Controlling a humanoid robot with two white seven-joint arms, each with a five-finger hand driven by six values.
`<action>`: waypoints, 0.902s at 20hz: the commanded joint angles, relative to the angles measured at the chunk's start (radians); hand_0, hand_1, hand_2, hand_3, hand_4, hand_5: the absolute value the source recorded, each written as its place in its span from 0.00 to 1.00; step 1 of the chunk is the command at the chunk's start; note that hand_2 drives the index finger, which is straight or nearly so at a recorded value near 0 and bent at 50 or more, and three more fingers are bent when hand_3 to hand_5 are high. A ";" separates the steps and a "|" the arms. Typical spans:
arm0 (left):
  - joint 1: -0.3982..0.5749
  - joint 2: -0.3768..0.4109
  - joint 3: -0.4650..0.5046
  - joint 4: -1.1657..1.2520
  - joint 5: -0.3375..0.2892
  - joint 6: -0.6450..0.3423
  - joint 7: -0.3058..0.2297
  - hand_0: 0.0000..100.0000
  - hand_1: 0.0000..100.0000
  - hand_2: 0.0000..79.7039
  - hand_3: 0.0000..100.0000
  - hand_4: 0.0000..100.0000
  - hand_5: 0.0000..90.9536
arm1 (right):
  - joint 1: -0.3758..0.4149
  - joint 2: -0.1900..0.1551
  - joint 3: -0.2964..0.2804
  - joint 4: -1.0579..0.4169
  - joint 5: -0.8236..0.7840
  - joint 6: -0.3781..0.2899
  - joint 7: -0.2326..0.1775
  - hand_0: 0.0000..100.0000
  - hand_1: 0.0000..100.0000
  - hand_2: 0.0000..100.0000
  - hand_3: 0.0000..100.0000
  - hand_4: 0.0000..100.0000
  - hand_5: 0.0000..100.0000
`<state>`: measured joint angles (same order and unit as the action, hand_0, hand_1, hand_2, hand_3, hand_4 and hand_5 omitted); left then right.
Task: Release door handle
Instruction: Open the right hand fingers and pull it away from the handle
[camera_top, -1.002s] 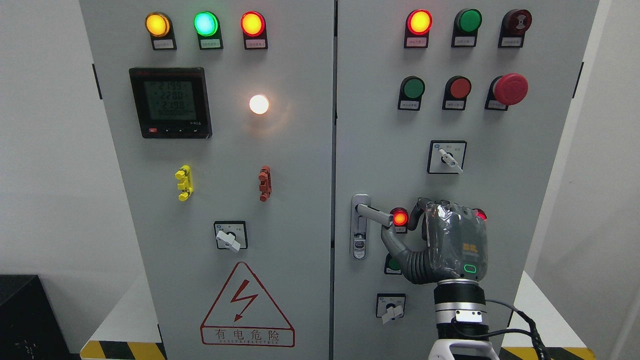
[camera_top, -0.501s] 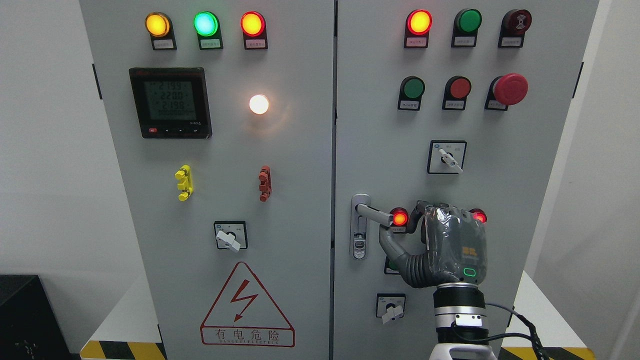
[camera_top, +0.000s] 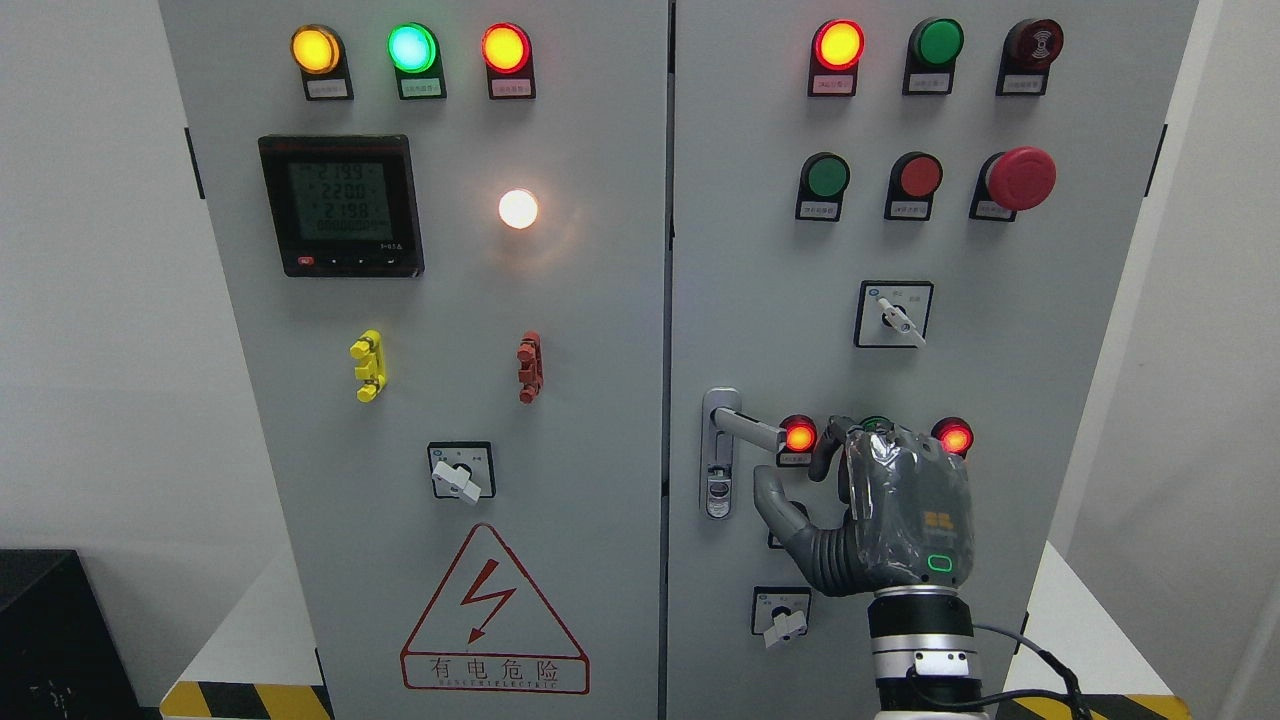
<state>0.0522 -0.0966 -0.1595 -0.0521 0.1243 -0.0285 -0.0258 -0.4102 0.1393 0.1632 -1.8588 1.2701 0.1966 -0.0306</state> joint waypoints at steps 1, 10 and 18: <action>0.000 0.000 0.000 0.000 0.000 -0.001 0.000 0.00 0.00 0.06 0.11 0.01 0.00 | 0.065 -0.003 -0.024 -0.062 0.000 -0.037 -0.014 0.19 0.50 0.65 0.91 0.76 0.68; 0.000 0.000 0.000 0.000 0.000 0.001 0.000 0.00 0.00 0.06 0.11 0.01 0.00 | 0.149 -0.001 -0.110 -0.149 -0.009 -0.151 -0.040 0.19 0.44 0.53 0.82 0.66 0.57; 0.000 0.000 0.000 0.000 0.000 0.001 0.000 0.00 0.00 0.06 0.11 0.01 0.00 | 0.197 -0.001 -0.226 -0.175 -0.101 -0.299 -0.041 0.20 0.39 0.35 0.52 0.42 0.27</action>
<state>0.0522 -0.0966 -0.1595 -0.0522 0.1243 -0.0320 -0.0257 -0.2459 0.1387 0.0533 -1.9797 1.2384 -0.0438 -0.0716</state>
